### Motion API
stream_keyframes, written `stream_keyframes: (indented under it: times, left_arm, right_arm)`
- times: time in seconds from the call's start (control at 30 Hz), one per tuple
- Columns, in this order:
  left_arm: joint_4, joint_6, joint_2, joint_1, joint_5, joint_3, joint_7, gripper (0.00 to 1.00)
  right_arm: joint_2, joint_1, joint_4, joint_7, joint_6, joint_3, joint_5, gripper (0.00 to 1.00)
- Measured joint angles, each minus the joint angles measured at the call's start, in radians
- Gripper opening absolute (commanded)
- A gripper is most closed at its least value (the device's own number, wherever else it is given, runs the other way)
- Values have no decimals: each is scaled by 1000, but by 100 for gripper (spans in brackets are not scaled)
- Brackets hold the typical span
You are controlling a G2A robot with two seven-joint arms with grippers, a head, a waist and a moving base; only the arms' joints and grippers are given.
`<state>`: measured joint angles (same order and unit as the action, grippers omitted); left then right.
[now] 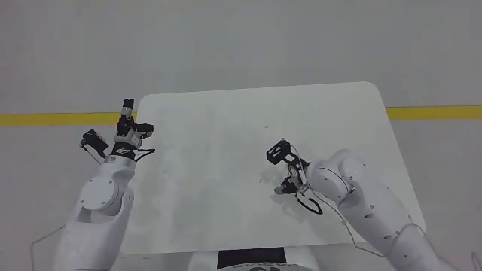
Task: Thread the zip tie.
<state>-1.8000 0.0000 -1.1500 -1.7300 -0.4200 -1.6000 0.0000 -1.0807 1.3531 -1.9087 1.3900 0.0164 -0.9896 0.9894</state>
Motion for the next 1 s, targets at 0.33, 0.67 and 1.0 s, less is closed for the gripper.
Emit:
stream_keyframes:
  times: [0.33,0.67,1.0]
  left_arm:
    - [0,0,0,0,0,0,0,100]
    - [0,0,0,0,0,0,0,100]
    - [0,0,0,0,0,0,0,100]
  right_arm:
    - [-2,-25,14,0,-54,20,-20,100]
    - [-6,-24,33,-37,-68,34,-4,100]
    - [-3,-9,18,-33,-104,35,79,100]
